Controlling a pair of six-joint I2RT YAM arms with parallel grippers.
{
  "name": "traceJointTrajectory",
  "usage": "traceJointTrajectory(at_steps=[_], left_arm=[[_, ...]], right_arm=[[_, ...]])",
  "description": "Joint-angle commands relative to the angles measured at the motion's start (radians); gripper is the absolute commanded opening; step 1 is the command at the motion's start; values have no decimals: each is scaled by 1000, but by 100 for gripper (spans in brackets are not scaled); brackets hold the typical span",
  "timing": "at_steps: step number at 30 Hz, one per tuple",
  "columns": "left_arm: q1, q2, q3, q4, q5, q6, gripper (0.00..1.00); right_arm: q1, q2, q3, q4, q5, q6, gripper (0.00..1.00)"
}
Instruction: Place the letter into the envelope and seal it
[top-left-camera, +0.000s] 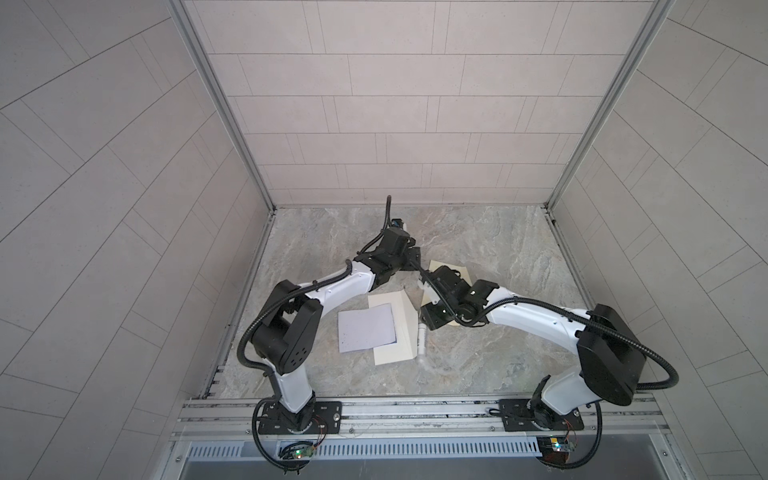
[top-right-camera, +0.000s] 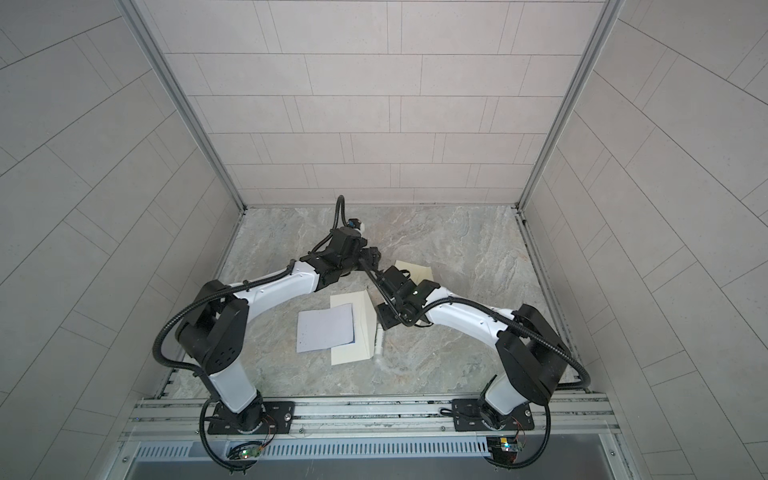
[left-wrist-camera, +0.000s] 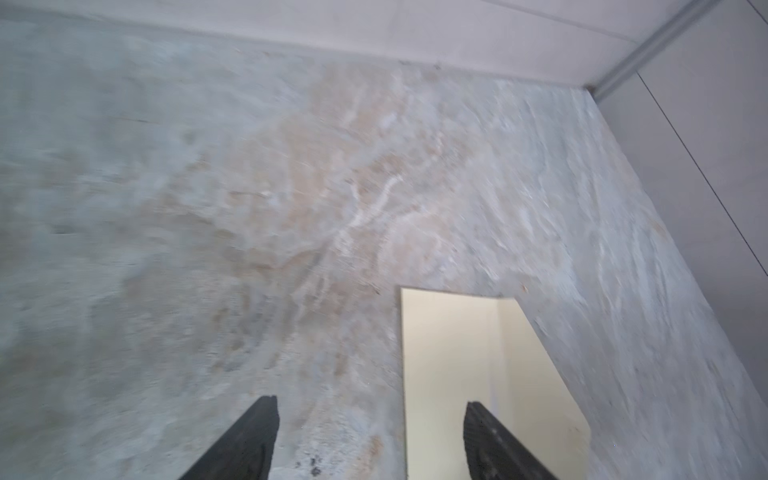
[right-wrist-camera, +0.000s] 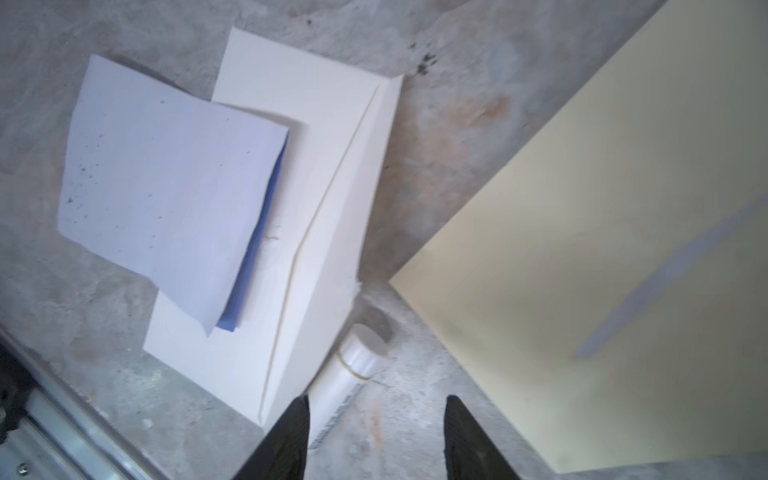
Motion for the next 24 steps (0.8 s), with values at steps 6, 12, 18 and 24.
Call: traceJointTrajectory(at_steps=[6, 12, 18, 24], left_arm=[[10, -72, -68, 9, -218, -70, 79], [9, -81, -84, 12, -231, -59, 80], [9, -70, -78, 17, -212, -45, 80], [10, -56, -66, 8, -180, -32, 80]], right_arm=[[14, 131, 79, -95, 3, -45, 58], [26, 183, 88, -134, 35, -35, 58], [26, 195, 73, -157, 98, -5, 58], [26, 198, 50, -169, 126, 20, 57]])
